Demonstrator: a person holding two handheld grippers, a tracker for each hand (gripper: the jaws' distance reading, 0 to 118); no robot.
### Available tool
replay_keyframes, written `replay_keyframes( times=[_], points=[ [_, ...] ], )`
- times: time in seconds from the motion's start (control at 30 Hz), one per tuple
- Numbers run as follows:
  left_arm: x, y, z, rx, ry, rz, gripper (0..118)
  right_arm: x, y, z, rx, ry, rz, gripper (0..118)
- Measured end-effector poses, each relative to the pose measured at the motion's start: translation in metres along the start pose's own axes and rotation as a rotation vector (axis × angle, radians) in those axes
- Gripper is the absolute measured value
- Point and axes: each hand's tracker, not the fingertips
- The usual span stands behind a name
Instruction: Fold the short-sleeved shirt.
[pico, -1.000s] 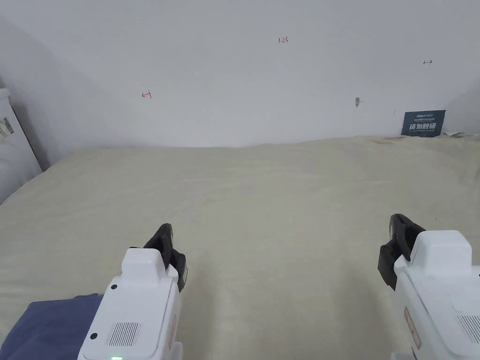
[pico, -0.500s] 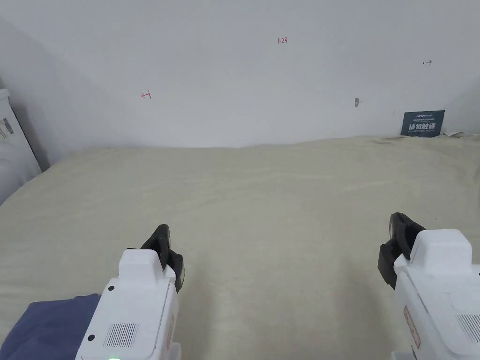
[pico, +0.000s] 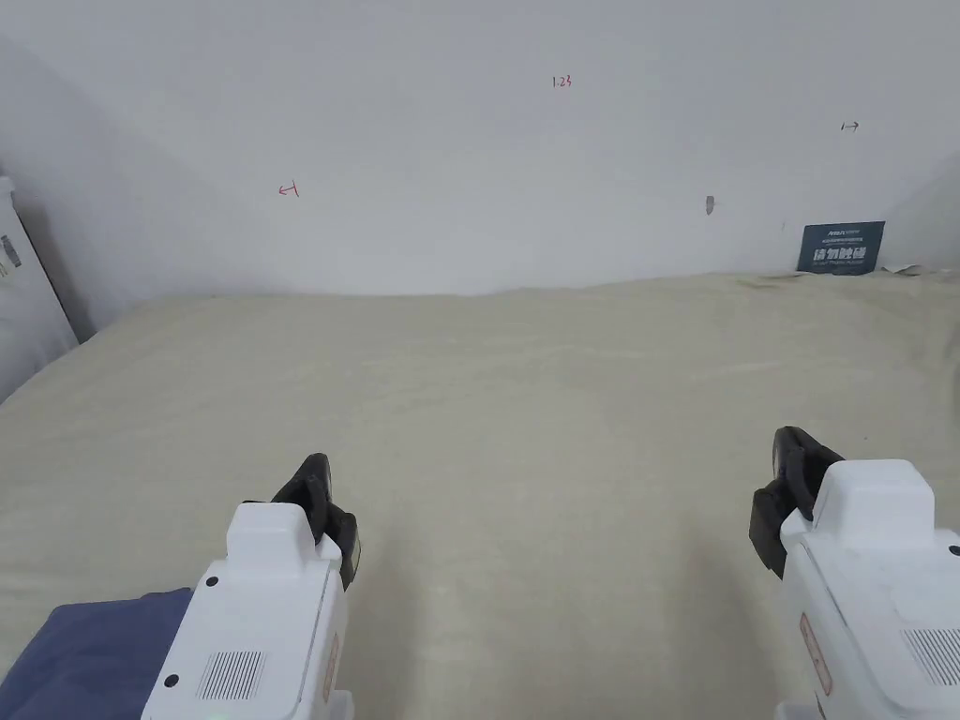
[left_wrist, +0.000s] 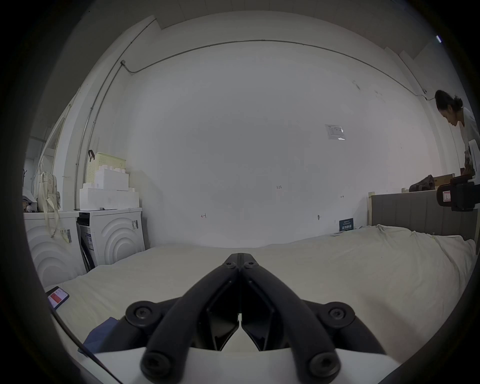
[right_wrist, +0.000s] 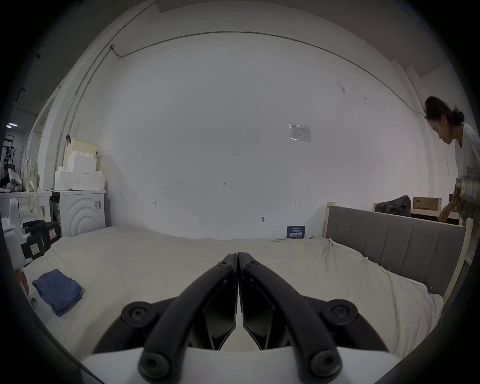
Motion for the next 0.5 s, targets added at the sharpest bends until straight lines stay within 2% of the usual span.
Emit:
replay_keyframes(
  times=[0.1,0.13,0.2,0.27,0.33,0.4,0.43,0.5],
  points=[
    [0.0004,0.0005,0.0001,0.003,0.01,-0.002,4,-0.0003,0.0001,0.0002,0.001,-0.004,-0.002,4],
    [-0.0005,0.0011,0.0002,0.004,0.008,0.006,7,-0.0016,0.0012,0.0009,0.001,-0.007,-0.001,9],
    [-0.0023,0.0016,-0.0012,-0.005,-0.002,0.027,15,-0.0019,0.0018,0.0009,-0.004,0.0,-0.002,30],
    [-0.0014,0.0012,-0.0021,-0.008,0.01,0.019,38,-0.0017,0.0017,0.0001,-0.014,0.006,-0.002,63],
    [-0.0009,0.0006,-0.0023,-0.005,0.002,0.011,66,-0.0018,0.001,0.0012,-0.01,0.003,-0.006,86],
    [-0.0006,0.001,-0.002,-0.007,-0.009,0.009,79,-0.0016,0.0,0.0017,-0.01,-0.004,-0.009,95],
    [-0.0001,0.0011,-0.0021,-0.008,-0.009,0.004,90,-0.0014,-0.0004,0.0018,-0.009,-0.005,-0.01,98],
    [0.0008,0.0009,-0.0016,-0.005,-0.003,0.0,103,-0.0012,-0.0006,0.0018,-0.013,-0.008,-0.011,101]
  ],
)
